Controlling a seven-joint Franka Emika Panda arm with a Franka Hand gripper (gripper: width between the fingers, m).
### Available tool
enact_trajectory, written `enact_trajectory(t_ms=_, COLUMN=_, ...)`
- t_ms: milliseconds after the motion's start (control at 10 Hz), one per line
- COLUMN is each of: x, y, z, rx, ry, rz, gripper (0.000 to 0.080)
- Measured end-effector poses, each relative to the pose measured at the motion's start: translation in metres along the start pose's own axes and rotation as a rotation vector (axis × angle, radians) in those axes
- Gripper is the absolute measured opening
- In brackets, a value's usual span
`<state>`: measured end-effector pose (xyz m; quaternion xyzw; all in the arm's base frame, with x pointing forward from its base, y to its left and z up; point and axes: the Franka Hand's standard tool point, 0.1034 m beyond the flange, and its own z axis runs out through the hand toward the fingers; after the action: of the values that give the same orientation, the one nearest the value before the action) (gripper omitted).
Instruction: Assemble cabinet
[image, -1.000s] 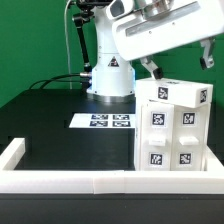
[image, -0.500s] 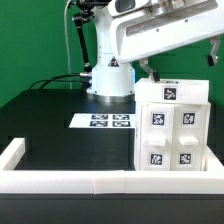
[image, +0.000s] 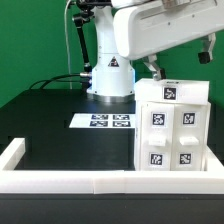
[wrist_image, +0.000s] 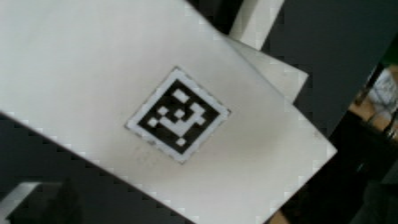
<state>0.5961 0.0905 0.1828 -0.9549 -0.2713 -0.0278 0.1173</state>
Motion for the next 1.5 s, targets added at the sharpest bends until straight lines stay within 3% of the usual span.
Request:
enact_trajectory(t_ms=400, x=-0.004, y=0.007, z=0.001, rx=-0.005, ry=-0.006, rz=-0.247, gripper=0.0797)
enact_trajectory(t_ms=900, x=-0.008, y=0.011, z=0.017, rx=-0.014, ry=-0.019, rz=-0.627, gripper=0.0797)
enact_trajectory(t_ms=1000, x=-0.01, y=0.011, z=0.021, rx=-0.009, ry=-0.024, rz=-0.638, gripper=0.0797)
enact_trajectory(t_ms=1300, x=-0.013, y=0.011, z=0.031, rx=-0.029, ry=-0.016, rz=-0.624, gripper=0.0797)
enact_trajectory(t_ms=1500, x=-0.014, y=0.012, z=0.03, rx=-0.029, ry=-0.015, rz=-0.62, gripper=0.0772)
